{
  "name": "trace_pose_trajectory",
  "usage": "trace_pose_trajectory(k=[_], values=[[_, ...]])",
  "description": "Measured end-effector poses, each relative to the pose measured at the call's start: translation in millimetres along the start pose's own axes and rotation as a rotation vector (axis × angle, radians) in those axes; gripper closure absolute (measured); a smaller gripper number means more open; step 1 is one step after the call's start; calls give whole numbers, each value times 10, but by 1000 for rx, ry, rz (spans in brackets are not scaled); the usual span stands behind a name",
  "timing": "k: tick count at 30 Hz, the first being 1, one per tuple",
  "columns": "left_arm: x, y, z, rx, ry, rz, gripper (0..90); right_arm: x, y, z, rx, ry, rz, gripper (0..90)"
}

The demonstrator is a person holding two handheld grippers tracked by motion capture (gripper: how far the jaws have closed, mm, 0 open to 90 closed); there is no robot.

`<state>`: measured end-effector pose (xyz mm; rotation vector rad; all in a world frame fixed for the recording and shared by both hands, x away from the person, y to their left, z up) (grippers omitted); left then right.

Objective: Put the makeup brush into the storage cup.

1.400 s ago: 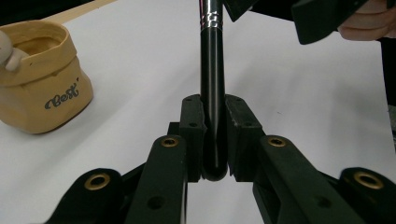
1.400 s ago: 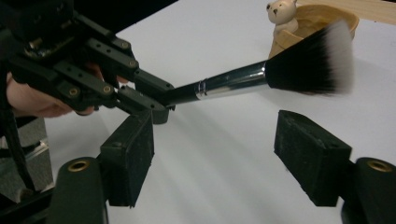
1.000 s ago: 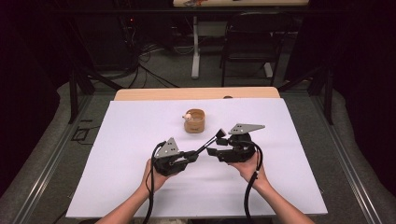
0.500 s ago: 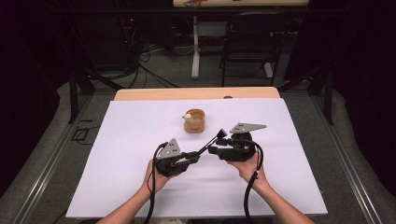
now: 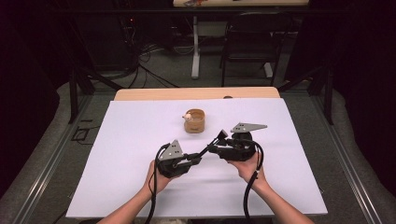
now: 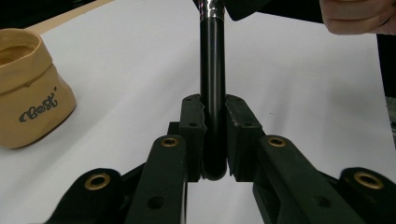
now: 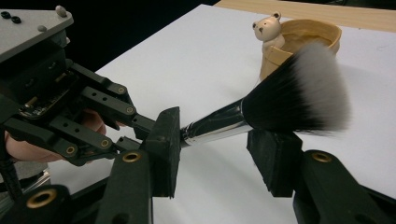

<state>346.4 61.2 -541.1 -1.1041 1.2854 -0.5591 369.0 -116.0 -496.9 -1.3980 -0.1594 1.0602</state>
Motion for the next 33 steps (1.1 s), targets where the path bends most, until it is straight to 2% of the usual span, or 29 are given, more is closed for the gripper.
trace_pose_trajectory(k=[7,11,14,15,17,22,27,31,33], values=[[18,11,-4,1,0,8,787,-8,1,-12,1,-10,4,603],[34,16,-11,7,-3,10,787,-12,-2,-12,19,-23,-1,617],[44,26,-8,2,1,13,787,-10,-2,-11,38,-39,-9,637],[52,33,-6,-1,4,16,787,-14,0,-7,44,-59,-13,661],[56,40,-6,-4,5,17,786,-15,0,-2,41,-66,-16,674],[104,74,-17,-1,17,33,786,-28,-16,78,-7,-101,-25,737],[132,90,-32,5,30,40,785,-20,-22,150,-25,-133,-30,768],[131,88,-35,8,30,40,781,-30,-26,171,-43,-140,-27,772],[131,88,-29,6,28,51,649,-46,-34,193,-63,-136,-24,774]])
Point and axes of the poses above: each handheld gripper's, and its own axes: x roughly forward along the jaws, y roughly out of its underside, z roughly to its left, the point moved 5 cm from there along x, roughly forward along the jaws, and after that the axes turned 7 degrees about y, right-handed, at the moved point
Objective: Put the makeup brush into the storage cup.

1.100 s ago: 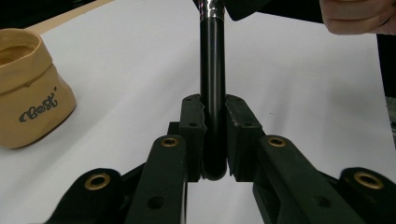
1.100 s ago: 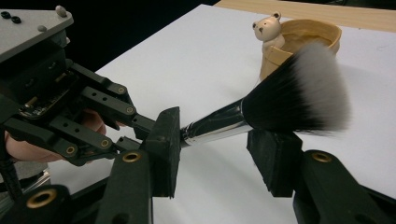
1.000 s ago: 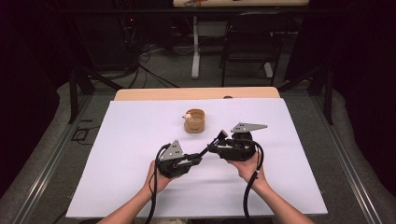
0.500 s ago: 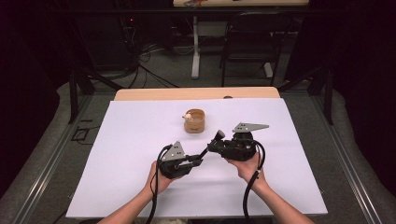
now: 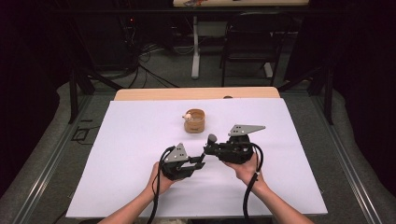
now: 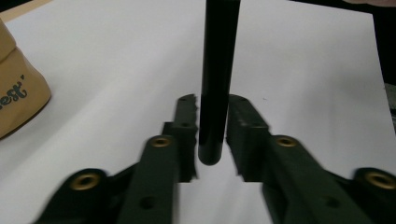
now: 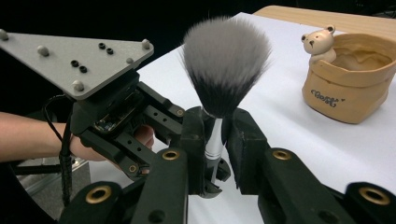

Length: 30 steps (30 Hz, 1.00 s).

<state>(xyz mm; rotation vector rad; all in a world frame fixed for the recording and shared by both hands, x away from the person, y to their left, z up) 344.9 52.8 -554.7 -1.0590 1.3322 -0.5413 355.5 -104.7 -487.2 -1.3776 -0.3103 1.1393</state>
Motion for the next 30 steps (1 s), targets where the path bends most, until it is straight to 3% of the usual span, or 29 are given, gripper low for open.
trace_pose_trajectory(k=[3,4,5,9,10,11,14,16,18,20,22,25,26,28,30], values=[[-3,5,15,-17,-10,14,495,-26,-20,27,-31,19,-5,774],[-8,4,17,-24,-20,11,495,-26,-20,27,-31,19,-5,774],[-33,-2,24,-36,-25,-4,387,-49,-31,37,-65,42,-2,774],[-92,-16,53,-34,-54,-26,230,-68,-38,37,-99,69,2,774],[-113,-15,66,-34,-64,-34,230,-68,-38,37,-99,69,2,774],[-173,-8,94,-45,-79,-48,161,-65,-34,31,-119,83,7,774],[-244,-1,129,-45,-101,-64,129,-66,-30,29,-129,90,14,774],[-351,17,187,-55,-117,-82,27,-73,-21,27,-149,102,24,773],[-389,28,215,-62,-125,-90,7,-74,-18,22,-153,104,29,773],[-495,63,301,-95,-127,-142,1,-82,-12,-2,-158,115,36,773],[-532,73,323,-91,-140,-155,1,-84,-10,-14,-158,118,37,774],[-686,90,338,-44,-150,-242,1,-100,-5,-46,-162,128,50,774],[-686,90,338,-44,-150,-242,1,-100,-5,-46,-162,128,50,774],[-762,102,334,-17,-158,-287,2,-109,2,-65,-165,138,56,773],[-849,140,339,-28,-171,-304,2,-116,6,-78,-167,140,60,773]])
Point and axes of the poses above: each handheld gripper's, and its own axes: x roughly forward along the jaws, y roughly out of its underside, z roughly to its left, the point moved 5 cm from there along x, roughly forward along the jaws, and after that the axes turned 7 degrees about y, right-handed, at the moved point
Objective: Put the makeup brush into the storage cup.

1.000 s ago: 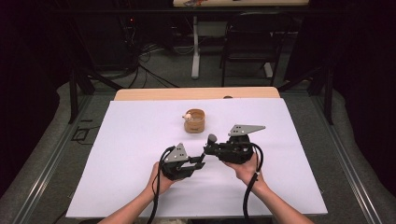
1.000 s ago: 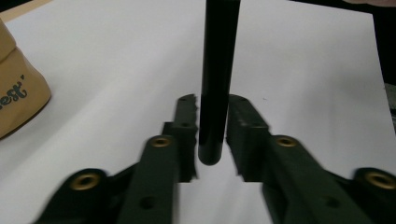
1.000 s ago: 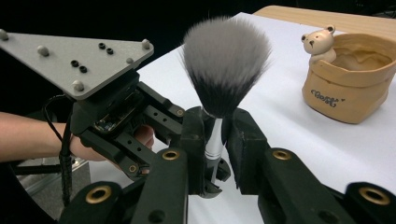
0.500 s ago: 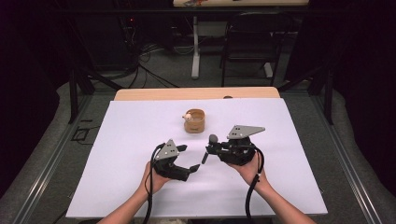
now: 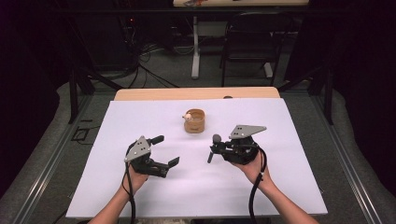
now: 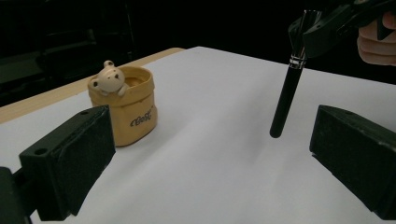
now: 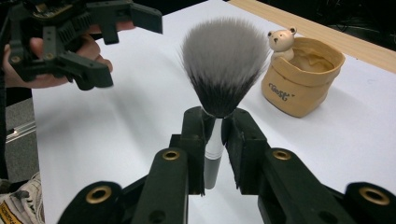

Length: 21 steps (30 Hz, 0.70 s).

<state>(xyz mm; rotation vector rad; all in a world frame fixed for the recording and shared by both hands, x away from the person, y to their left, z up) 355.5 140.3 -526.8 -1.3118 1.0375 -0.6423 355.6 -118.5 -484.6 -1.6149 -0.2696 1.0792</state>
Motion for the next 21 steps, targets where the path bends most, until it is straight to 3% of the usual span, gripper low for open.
trace_pose_trajectory(k=[8,11,14,15,21], values=[[-218,57,17,-19,-13,-22,0,-42,14,-51,-8,8,6,774],[-312,119,48,-15,-4,-3,0,-76,17,-87,-5,10,8,774],[-353,126,67,-14,-28,-22,7,-103,17,-111,-10,11,10,774],[-399,125,66,5,-52,-65,24,-109,15,-117,-11,14,9,774],[-516,203,54,-16,-60,-56,23,-115,-21,-140,-23,19,18,775]])
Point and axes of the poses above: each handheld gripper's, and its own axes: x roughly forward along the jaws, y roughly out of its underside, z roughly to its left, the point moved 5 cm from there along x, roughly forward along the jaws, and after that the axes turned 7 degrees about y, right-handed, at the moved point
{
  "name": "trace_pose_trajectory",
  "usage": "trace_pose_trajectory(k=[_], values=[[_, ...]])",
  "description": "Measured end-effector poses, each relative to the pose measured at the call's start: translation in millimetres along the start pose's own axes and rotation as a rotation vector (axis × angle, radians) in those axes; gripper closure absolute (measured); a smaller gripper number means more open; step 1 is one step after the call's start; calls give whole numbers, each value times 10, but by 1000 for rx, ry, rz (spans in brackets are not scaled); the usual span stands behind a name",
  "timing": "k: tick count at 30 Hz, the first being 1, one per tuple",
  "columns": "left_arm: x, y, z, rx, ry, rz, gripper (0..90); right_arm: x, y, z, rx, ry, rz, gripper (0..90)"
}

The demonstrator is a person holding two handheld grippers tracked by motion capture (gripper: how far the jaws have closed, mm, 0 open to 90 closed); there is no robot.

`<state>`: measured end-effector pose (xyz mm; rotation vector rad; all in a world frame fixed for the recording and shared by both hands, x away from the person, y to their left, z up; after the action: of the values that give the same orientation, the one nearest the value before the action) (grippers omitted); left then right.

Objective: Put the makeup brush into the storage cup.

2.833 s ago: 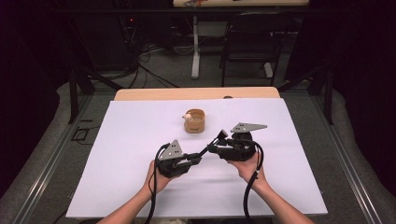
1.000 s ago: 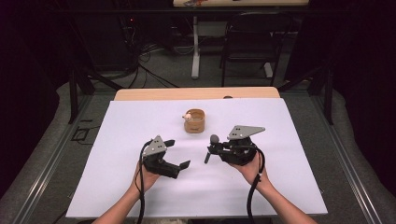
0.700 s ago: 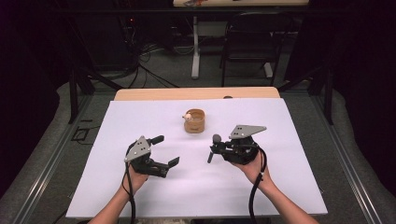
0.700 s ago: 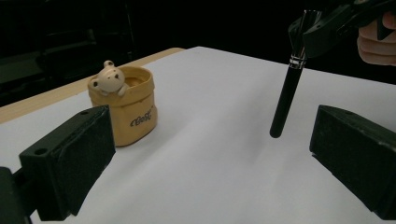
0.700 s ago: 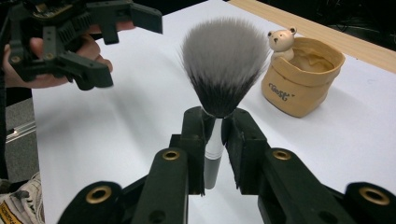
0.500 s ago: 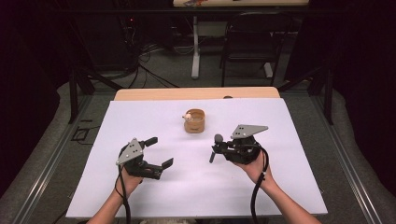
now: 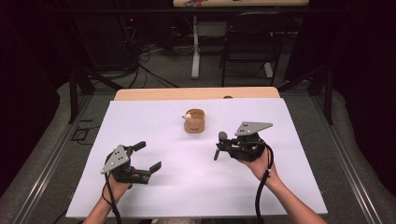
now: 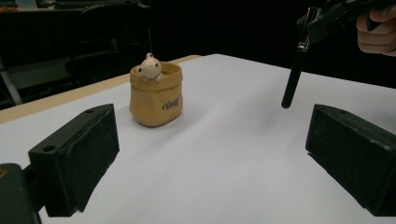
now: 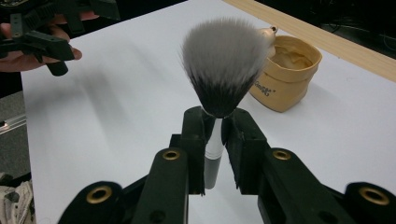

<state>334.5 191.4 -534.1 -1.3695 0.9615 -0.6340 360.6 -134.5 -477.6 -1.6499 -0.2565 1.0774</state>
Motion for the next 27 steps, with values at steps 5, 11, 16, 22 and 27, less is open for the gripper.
trace_pose_trajectory(k=[5,11,16,22,27], values=[[-84,6,15,-13,4,14,2,10,1,-24,-15,-2,21,775],[-142,-8,35,-29,-12,-11,1,-5,-26,-67,-22,9,30,775],[-216,-7,45,-29,-5,0,1,20,-113,-84,-25,7,36,776],[-284,-7,67,-42,-37,-17,1,157,-227,-123,-33,10,57,775],[-305,5,67,-44,-41,-14,0,249,-284,-141,-35,13,67,775]])
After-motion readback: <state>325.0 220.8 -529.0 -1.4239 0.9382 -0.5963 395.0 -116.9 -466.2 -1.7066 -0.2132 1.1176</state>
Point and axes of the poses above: each handheld gripper's, and its own axes: x roughly forward along the jaws, y roughly out of its underside, z roughly to its left, the point moved 5 cm from there along x, roughly forward along the jaws, and after that the axes turned 7 degrees about y, right-handed, at the moved point
